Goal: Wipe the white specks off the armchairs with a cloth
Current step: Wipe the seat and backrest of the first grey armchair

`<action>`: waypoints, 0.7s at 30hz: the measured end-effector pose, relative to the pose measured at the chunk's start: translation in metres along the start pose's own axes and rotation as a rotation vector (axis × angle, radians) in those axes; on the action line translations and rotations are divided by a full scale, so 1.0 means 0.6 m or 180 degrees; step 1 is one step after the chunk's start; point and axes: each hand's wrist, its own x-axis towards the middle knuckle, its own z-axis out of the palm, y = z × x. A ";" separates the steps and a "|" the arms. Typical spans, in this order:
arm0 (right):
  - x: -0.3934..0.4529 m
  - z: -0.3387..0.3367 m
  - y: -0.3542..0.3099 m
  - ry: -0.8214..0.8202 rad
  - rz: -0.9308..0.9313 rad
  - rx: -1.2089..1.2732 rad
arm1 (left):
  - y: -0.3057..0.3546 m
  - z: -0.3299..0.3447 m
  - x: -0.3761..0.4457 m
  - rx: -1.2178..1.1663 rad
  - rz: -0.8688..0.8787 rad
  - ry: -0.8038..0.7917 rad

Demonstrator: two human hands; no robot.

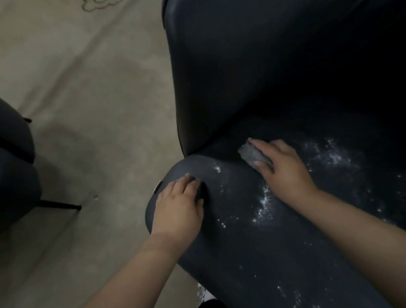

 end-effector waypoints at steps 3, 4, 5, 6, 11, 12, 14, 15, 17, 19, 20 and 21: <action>0.004 0.021 0.002 -0.0031 -0.0147 -0.0615 | -0.009 0.017 0.000 0.0060 -0.0034 -0.0090; 0.004 0.025 0.005 -0.0013 -0.0157 -0.0637 | -0.011 0.023 0.001 0.0067 -0.0059 -0.0131; 0.005 0.028 0.007 0.0041 -0.0166 -0.0558 | -0.013 0.027 0.002 0.0077 -0.0077 -0.0166; 0.009 0.030 0.009 0.0109 -0.0160 -0.0394 | -0.015 0.030 0.003 0.0099 -0.0082 -0.0190; 0.061 0.051 -0.004 0.0098 -0.0104 -0.0264 | -0.021 0.037 0.013 0.0181 -0.0093 -0.0239; 0.068 0.060 -0.012 0.0025 -0.0160 -0.0343 | -0.022 0.038 0.016 0.0184 -0.0105 -0.0244; 0.062 0.080 -0.025 -0.0110 -0.0370 -0.0360 | -0.025 0.040 0.019 0.0192 -0.0100 -0.0228; 0.051 0.088 -0.027 -0.0190 -0.0500 -0.0355 | -0.026 0.041 0.019 0.0180 -0.0094 -0.0211; 0.018 0.095 -0.025 -0.0347 -0.0792 -0.0338 | -0.027 0.043 0.015 0.0119 -0.0094 -0.0185; -0.011 0.091 -0.017 -0.0384 -0.0981 -0.0290 | -0.027 0.047 0.009 0.0059 -0.0111 -0.0137; -0.019 0.085 -0.014 -0.0379 -0.0944 -0.0290 | -0.028 0.049 0.006 0.0036 -0.0124 -0.0107; -0.023 0.079 -0.012 -0.0357 -0.0850 -0.0329 | -0.028 0.050 0.005 0.0014 -0.0135 -0.0080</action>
